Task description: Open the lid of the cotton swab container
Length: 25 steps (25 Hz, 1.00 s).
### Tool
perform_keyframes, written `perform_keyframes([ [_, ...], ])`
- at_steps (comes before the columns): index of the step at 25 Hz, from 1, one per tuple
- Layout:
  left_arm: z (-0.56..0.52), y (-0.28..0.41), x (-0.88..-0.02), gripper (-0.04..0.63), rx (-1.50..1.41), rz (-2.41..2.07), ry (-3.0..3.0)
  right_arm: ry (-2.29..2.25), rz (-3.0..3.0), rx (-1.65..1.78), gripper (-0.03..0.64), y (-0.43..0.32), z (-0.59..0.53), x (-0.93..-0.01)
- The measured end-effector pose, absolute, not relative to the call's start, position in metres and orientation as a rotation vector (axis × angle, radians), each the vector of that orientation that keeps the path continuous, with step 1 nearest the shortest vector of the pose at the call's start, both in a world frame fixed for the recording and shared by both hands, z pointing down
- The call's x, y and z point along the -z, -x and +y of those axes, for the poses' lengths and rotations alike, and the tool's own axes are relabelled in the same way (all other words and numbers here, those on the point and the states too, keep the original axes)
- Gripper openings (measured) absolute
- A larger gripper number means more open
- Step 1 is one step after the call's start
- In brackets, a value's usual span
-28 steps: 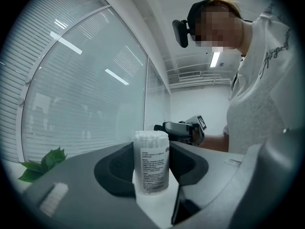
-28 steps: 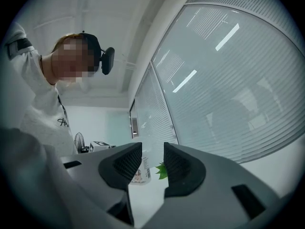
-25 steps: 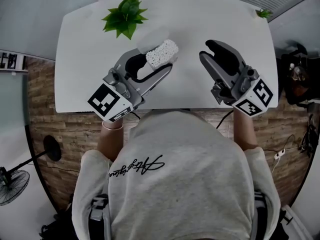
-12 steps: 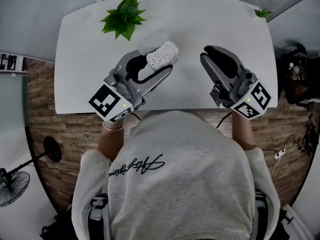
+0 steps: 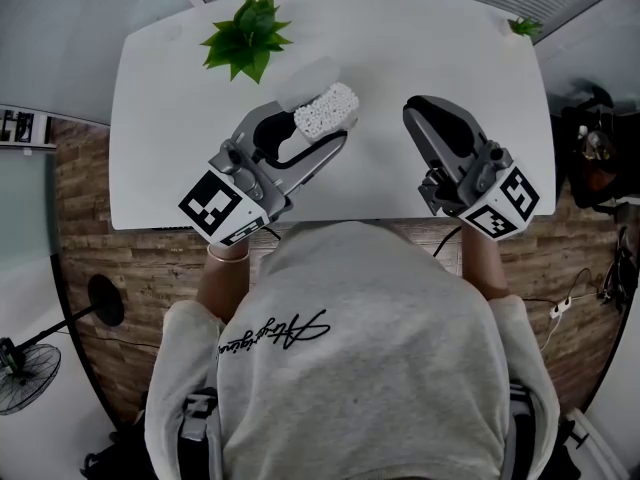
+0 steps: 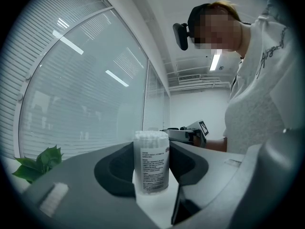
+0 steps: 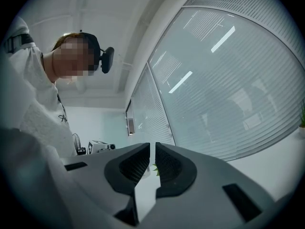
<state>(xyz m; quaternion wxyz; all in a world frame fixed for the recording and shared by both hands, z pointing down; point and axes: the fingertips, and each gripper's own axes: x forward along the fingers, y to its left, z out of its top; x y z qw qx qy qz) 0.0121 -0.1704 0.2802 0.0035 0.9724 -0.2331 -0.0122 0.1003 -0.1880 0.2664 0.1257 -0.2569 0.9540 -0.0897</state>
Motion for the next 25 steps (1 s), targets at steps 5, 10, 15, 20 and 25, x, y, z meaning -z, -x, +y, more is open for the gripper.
perform_keyframes([
  [5,-0.1697,-0.0135,-0.2795,0.187,0.037,-0.73,-3.051,0.75,2.778,0.264,0.026,-0.101,-0.1875,-0.2666],
  [10,-0.1691,-0.0129,-0.2808,0.187,0.036,-0.725,-3.047,0.76,2.783,0.269,0.01,-0.1003,-0.1868,-0.2693],
  [15,-0.1679,-0.015,-0.2804,0.187,0.04,-0.718,-3.052,0.768,2.786,0.272,0.003,-0.101,-0.186,-0.271],
  [20,-0.1682,-0.0144,-0.2808,0.187,0.036,-0.718,-3.049,0.775,2.793,0.26,0.003,-0.1,-0.1849,-0.27],
  [25,-0.1677,-0.0137,-0.2807,0.187,0.036,-0.721,-3.046,0.782,2.795,0.256,0.003,-0.0996,-0.1848,-0.2695],
])
